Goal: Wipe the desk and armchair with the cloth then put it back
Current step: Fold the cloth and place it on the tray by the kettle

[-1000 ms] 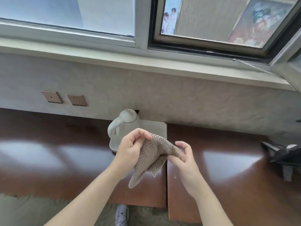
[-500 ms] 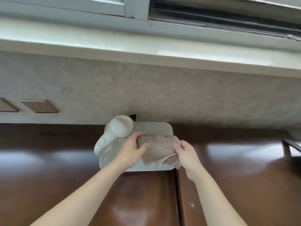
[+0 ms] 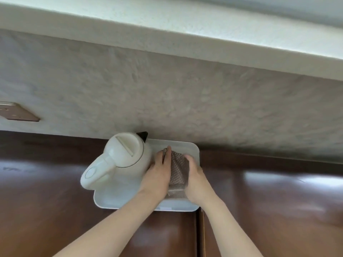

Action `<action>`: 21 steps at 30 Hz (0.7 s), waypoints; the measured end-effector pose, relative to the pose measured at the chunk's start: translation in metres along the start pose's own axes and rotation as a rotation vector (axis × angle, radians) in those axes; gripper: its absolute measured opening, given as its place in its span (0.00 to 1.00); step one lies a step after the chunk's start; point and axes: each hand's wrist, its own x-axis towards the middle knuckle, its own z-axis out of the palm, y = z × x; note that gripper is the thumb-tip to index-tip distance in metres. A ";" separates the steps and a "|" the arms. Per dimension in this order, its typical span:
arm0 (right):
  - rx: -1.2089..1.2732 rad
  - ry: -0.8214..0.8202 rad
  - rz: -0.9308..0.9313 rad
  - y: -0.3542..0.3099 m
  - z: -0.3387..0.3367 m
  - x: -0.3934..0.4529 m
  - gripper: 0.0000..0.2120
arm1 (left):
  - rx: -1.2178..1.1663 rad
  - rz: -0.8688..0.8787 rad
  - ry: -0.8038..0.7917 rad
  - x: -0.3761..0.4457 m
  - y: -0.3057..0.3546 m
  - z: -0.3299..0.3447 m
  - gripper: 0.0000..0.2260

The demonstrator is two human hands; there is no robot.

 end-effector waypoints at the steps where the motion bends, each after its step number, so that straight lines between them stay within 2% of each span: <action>1: -0.004 0.028 0.005 -0.001 0.005 0.008 0.41 | -0.002 -0.019 -0.003 0.007 0.001 0.005 0.45; 6: -0.056 0.142 0.101 -0.003 0.020 0.040 0.33 | 0.088 -0.073 -0.013 0.034 0.003 0.030 0.37; 9: -0.309 0.211 0.024 0.002 0.031 0.041 0.25 | 0.180 -0.040 0.043 0.034 0.001 0.039 0.29; 11: -0.453 0.126 -0.088 0.007 0.038 0.035 0.23 | 0.194 0.020 0.013 0.028 -0.003 0.044 0.24; 14: -0.507 -0.014 -0.052 0.008 0.042 0.021 0.20 | 0.121 0.063 -0.017 0.011 -0.007 0.049 0.19; 18: -0.635 0.052 -0.033 0.001 0.038 0.010 0.10 | -0.012 0.105 -0.069 -0.008 -0.006 0.046 0.20; 21: -0.675 -0.030 -0.032 0.004 0.039 0.009 0.16 | -0.048 0.136 -0.059 -0.015 -0.012 0.046 0.23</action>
